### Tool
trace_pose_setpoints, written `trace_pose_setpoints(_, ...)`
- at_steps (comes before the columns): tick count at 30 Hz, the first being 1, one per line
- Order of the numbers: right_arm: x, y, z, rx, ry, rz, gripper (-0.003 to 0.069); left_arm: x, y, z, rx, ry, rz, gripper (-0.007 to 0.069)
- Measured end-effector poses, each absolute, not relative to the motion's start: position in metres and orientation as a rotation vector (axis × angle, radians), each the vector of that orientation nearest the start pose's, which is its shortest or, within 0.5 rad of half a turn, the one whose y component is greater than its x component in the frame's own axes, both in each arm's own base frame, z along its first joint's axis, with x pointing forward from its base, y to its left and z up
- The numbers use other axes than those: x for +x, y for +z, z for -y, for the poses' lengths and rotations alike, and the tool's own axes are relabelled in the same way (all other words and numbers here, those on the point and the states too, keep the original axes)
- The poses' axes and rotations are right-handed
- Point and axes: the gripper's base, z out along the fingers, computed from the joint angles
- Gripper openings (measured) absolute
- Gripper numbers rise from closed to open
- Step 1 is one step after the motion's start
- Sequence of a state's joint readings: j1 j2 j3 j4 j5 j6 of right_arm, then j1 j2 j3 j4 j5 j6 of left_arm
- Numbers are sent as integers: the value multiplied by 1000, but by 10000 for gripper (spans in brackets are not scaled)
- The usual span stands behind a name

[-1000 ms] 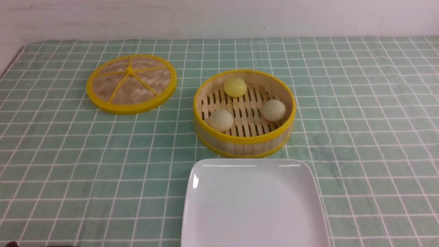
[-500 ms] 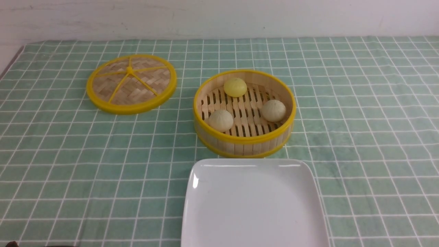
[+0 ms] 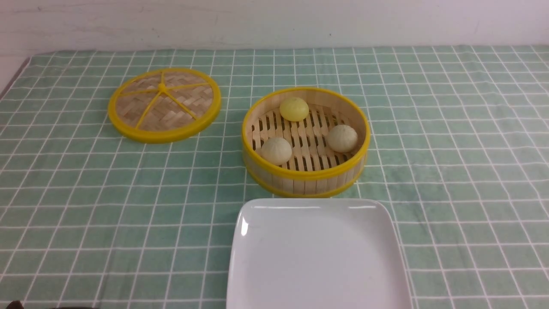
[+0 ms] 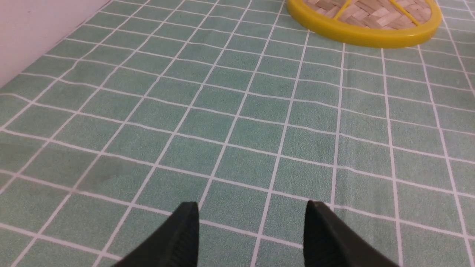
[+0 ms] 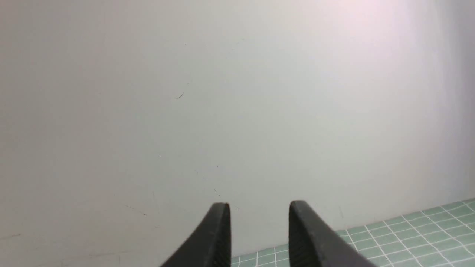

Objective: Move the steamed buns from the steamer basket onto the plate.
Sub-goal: Use the right arm to grab the steamed stuffed bun that is closest to it

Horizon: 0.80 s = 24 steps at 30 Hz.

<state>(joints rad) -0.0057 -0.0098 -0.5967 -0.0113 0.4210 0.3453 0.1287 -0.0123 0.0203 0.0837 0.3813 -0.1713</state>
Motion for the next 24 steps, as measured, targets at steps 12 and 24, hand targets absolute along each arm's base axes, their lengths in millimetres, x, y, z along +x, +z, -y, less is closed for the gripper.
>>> trace_pose_setpoints(12,-11,359,-1,239,306,-1325,243,56,197,-5,-533,-369,-1501,400)
trace_pose_setpoints(24,28,367,-21,18,372,-1587,243,50,228,3,-610,-584,-1469,393)
